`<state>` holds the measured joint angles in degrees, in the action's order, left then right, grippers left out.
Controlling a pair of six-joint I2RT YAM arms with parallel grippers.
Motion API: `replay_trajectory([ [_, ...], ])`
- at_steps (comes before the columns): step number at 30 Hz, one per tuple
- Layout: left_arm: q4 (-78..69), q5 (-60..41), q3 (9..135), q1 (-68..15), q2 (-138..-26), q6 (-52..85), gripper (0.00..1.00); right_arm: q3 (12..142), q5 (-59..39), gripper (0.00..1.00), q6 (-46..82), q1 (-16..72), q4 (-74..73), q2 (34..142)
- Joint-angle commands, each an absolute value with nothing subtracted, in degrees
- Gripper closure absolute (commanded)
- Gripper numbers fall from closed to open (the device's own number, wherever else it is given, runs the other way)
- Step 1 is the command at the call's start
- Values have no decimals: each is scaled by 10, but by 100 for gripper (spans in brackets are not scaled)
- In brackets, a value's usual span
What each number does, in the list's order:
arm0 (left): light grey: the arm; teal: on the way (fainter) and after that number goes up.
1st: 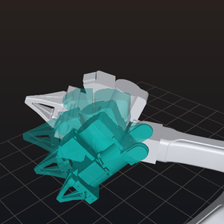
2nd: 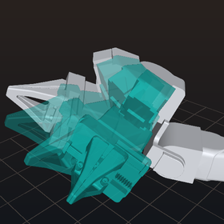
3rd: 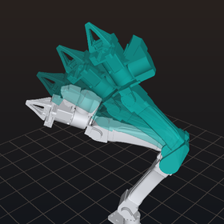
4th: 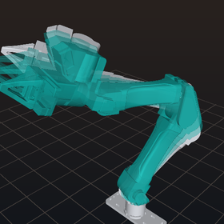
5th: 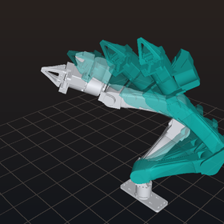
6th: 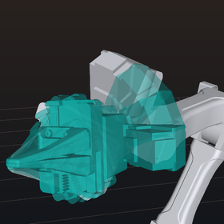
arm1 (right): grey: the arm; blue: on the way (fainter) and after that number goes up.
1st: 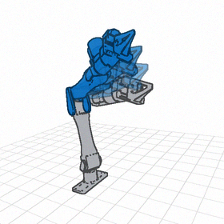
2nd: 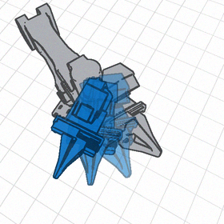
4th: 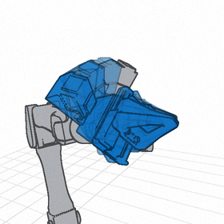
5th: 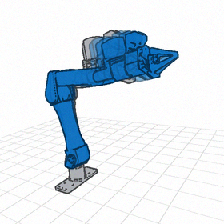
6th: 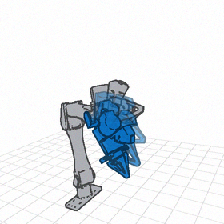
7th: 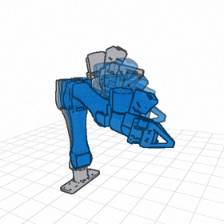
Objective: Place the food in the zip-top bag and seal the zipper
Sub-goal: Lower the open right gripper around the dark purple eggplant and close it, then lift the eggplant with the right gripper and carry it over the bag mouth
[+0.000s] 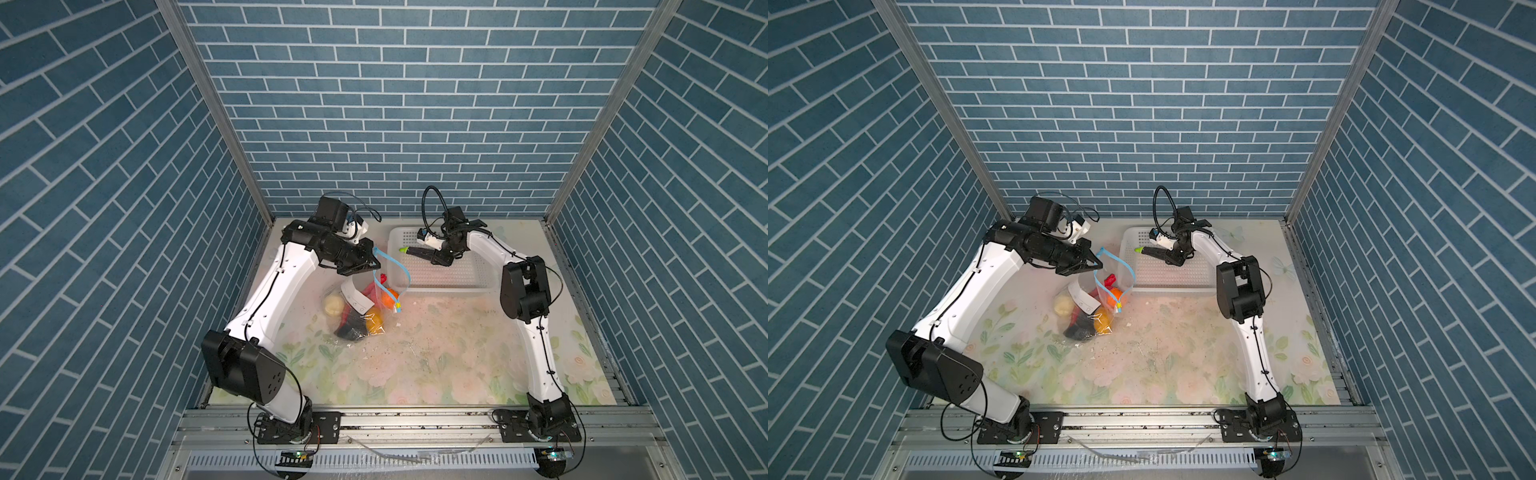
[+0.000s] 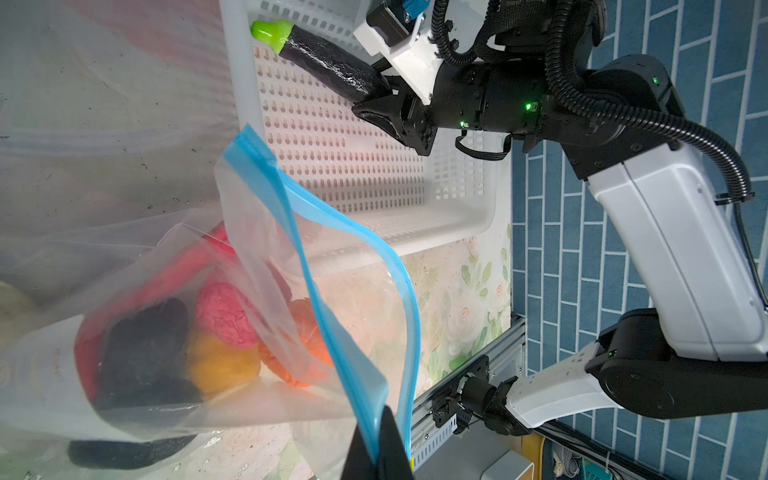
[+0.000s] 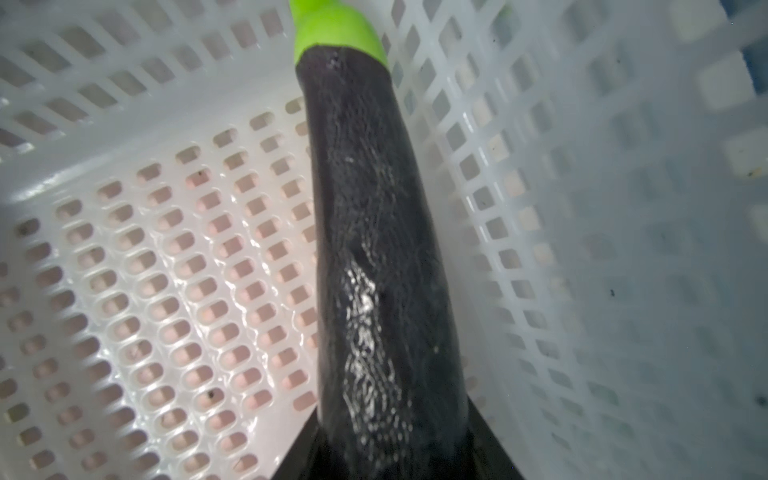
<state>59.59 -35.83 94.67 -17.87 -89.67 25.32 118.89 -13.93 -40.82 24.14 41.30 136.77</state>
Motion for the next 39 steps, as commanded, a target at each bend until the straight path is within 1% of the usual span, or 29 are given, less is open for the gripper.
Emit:
replay_trajectory([
  [1,595,-359,940,-182,-880,253,100,1163,-142,62,-418,245,411,1320],
  [5,596,-358,940,-181,-878,253,100,1135,-125,63,-425,245,405,1289],
  [14,595,-358,945,-182,-882,254,100,1064,-105,62,-476,247,403,1169],
  [16,591,-360,946,-182,-885,256,100,1080,-104,61,-480,247,438,1157],
  [22,588,-362,953,-185,-893,257,100,1129,-99,63,-500,250,519,1122],
  [26,592,-363,966,-189,-900,254,100,1141,-109,67,-519,252,539,1090],
  [29,596,-363,972,-193,-907,252,100,1144,-110,68,-532,255,545,1069],
  [39,605,-355,977,-195,-907,249,100,1127,-22,70,-630,285,561,997],
])
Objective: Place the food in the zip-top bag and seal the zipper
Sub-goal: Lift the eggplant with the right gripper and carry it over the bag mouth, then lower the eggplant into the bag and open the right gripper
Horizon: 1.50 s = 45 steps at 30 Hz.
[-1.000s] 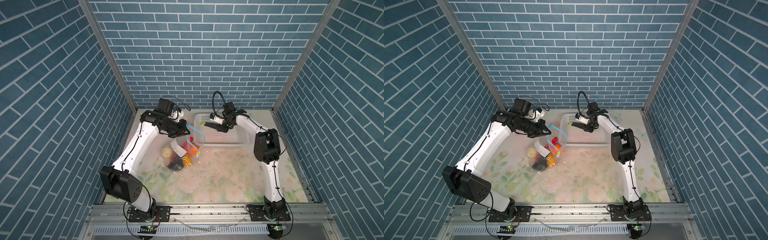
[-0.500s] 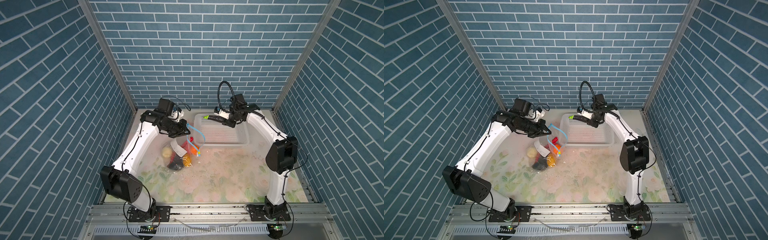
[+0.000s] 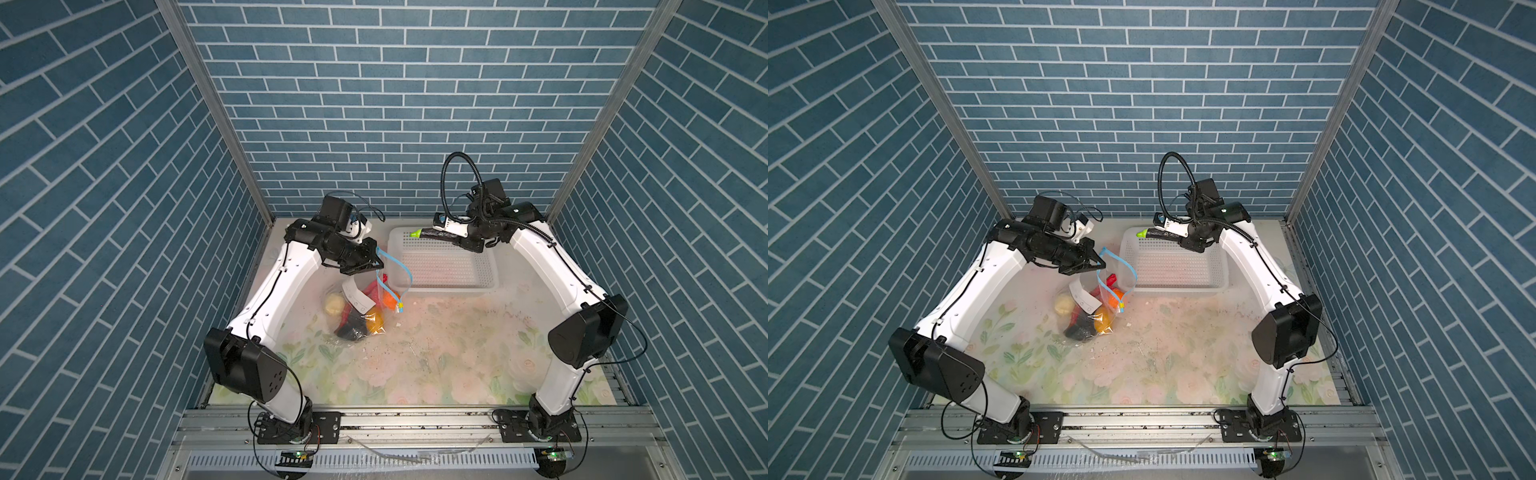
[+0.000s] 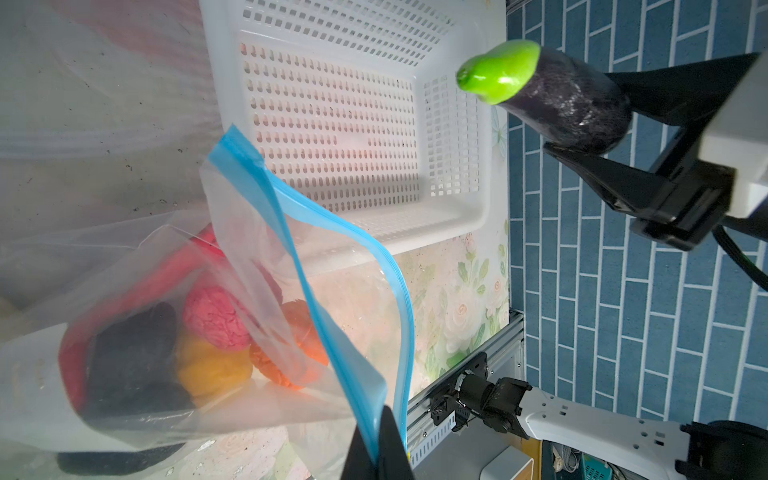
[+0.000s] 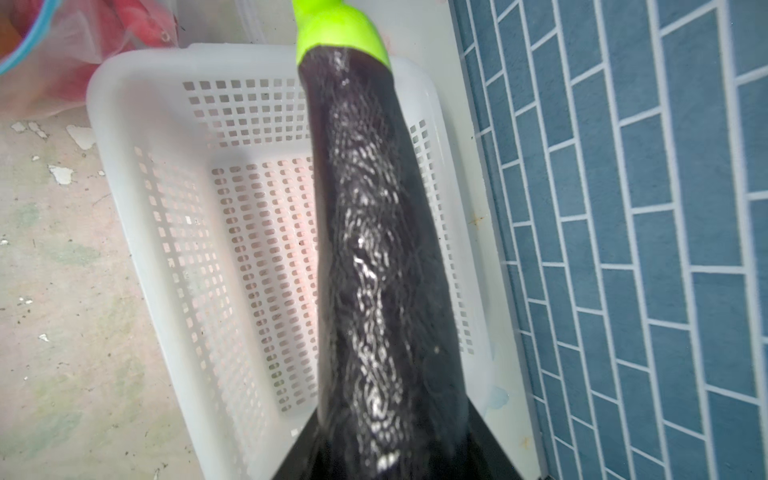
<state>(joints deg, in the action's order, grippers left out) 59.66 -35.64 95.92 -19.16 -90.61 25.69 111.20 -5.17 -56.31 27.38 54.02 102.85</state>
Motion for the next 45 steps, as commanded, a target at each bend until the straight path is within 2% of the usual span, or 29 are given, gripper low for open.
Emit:
replay_trajectory([
  [1,605,-355,976,-195,-906,249,100,1119,-16,70,-644,293,559,987],
  [8,624,-350,989,-195,-906,240,100,1068,23,72,-693,344,552,923],
  [16,647,-347,1016,-195,-913,235,100,1057,91,75,-721,417,579,907],
  [28,654,-346,1024,-196,-919,233,100,1106,131,76,-756,489,628,959],
  [45,650,-351,1027,-199,-924,231,100,1154,106,76,-796,540,634,1038],
])
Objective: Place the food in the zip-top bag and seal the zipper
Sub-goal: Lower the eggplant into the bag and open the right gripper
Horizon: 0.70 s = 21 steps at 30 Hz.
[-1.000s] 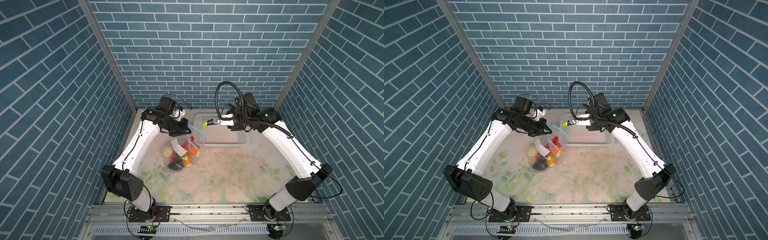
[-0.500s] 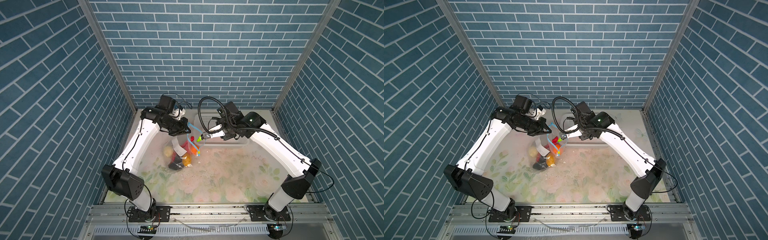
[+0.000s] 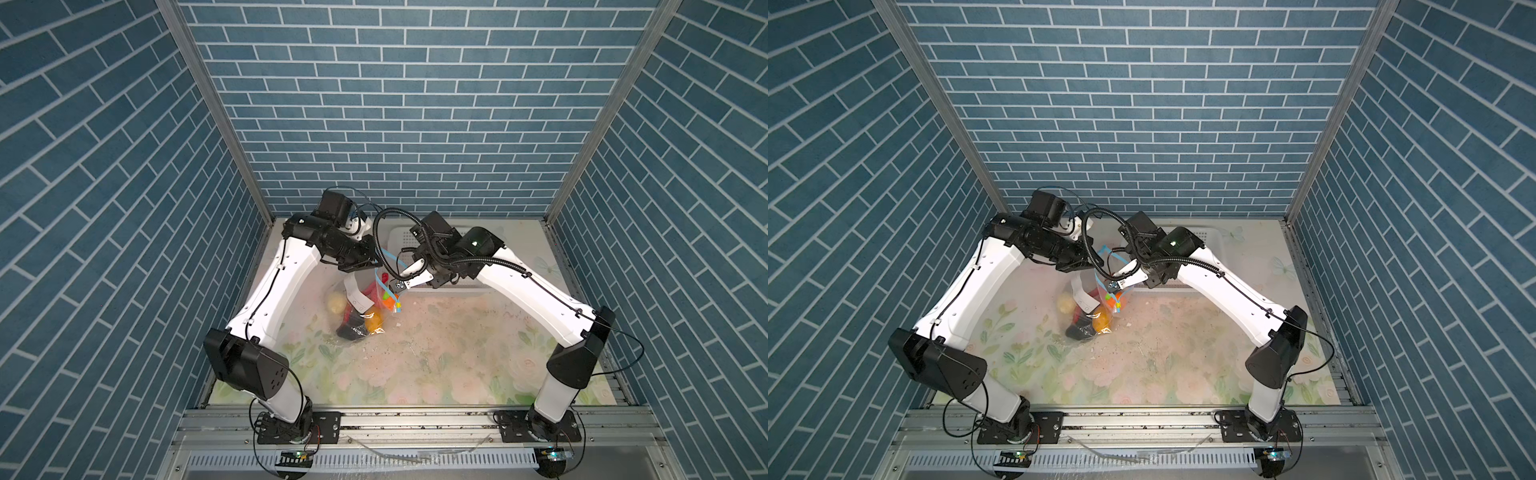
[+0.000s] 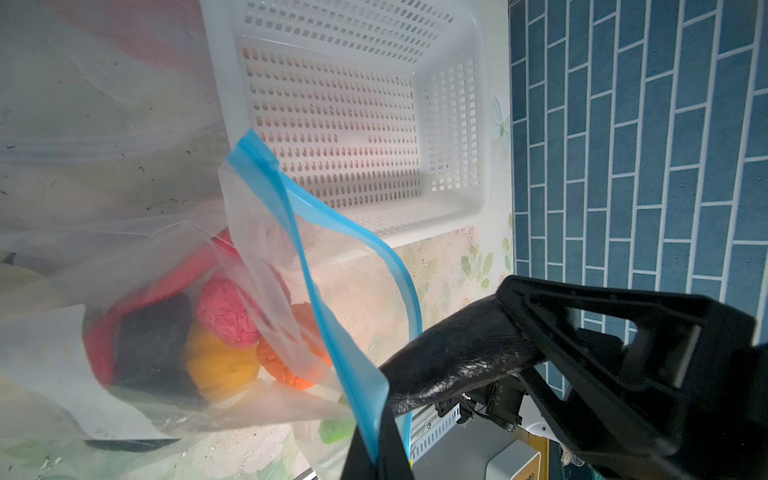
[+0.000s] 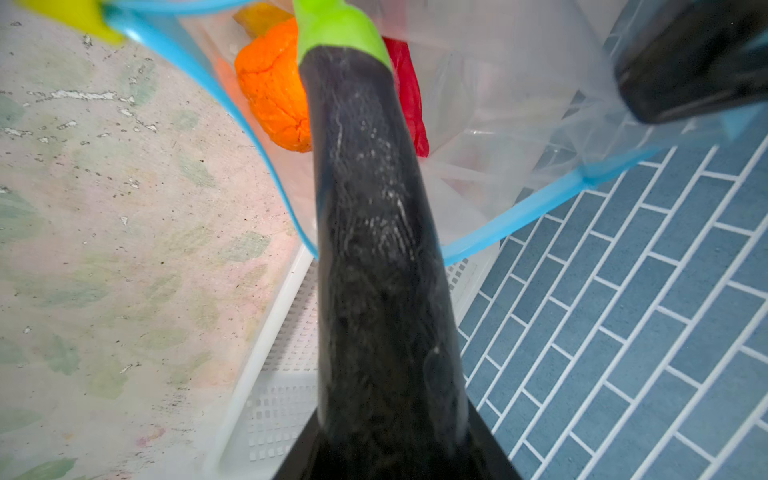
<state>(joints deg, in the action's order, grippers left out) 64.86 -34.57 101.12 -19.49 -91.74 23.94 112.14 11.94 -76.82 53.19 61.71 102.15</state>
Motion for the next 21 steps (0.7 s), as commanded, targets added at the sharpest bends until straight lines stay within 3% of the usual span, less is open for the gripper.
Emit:
replay_trajectory([
  [1,650,-351,1026,-199,-924,231,100,1157,107,76,-798,541,634,1043],
  [13,643,-350,1017,-201,-919,235,100,1179,104,72,-810,558,634,1075],
  [21,642,-349,1016,-201,-918,236,100,1181,98,57,-818,567,630,1077],
])
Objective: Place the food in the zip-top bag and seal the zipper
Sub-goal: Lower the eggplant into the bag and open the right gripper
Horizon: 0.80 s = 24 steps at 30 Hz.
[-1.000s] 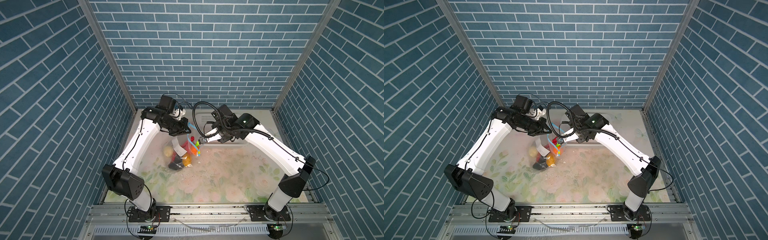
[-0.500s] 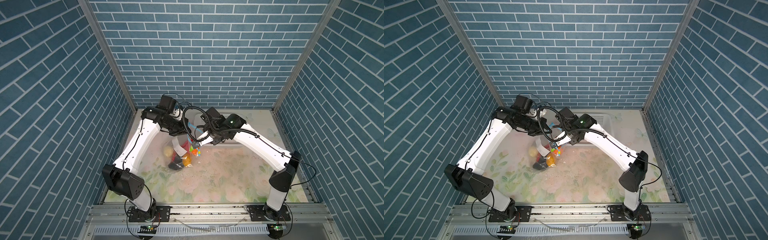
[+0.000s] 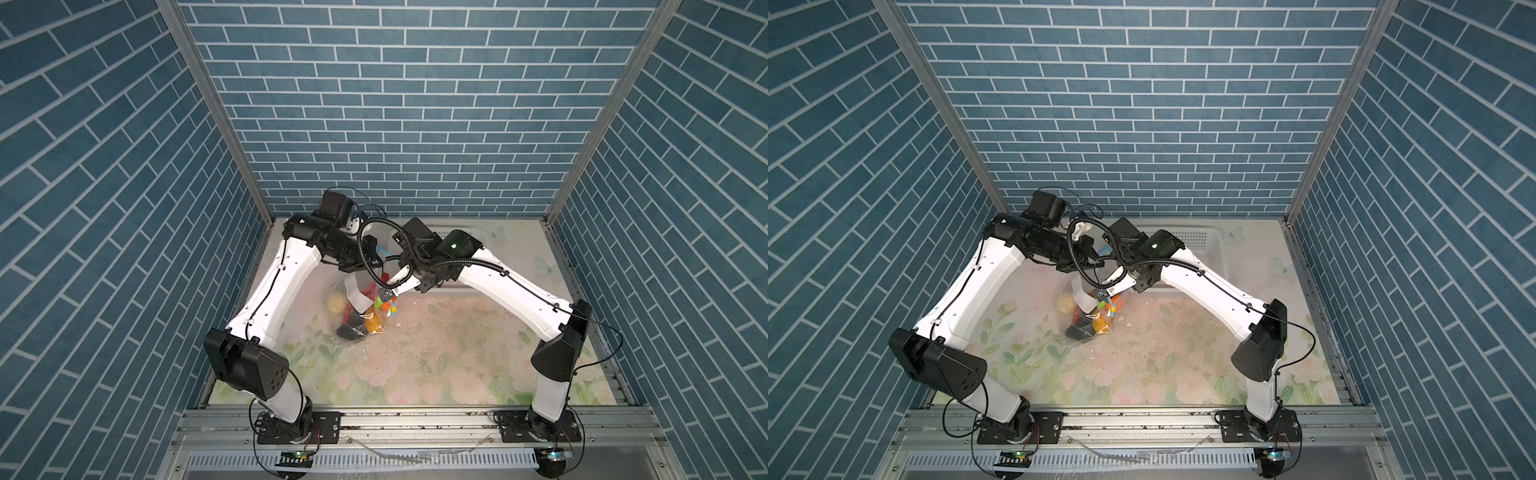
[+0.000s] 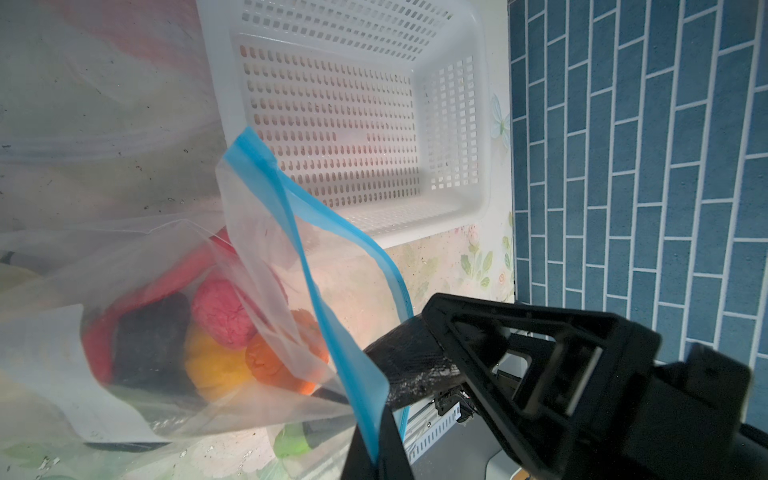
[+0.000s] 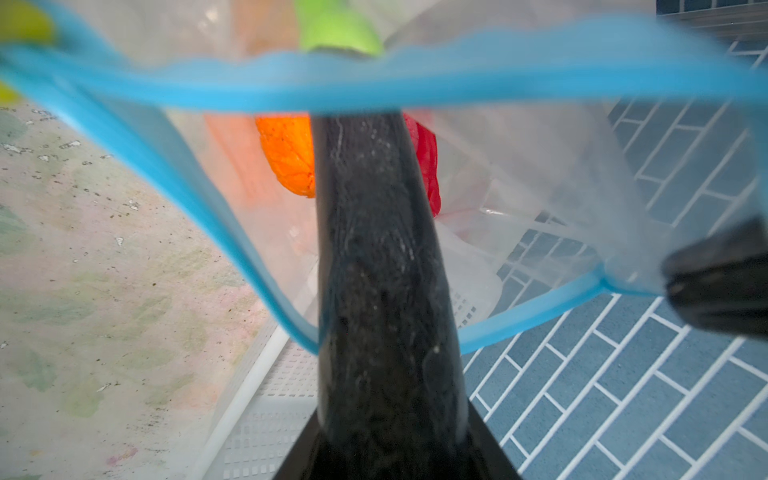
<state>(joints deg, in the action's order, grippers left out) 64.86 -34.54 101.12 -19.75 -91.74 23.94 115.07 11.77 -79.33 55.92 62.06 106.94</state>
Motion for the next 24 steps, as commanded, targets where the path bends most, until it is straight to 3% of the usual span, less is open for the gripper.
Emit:
replay_trajectory([
  [1,642,-349,1015,-201,-918,235,100,1183,97,55,-819,568,631,1078],
  [10,642,-348,1014,-201,-918,234,100,1182,100,42,-819,570,626,1079],
  [24,638,-346,1004,-201,-911,233,100,1213,49,42,-772,558,615,1063],
])
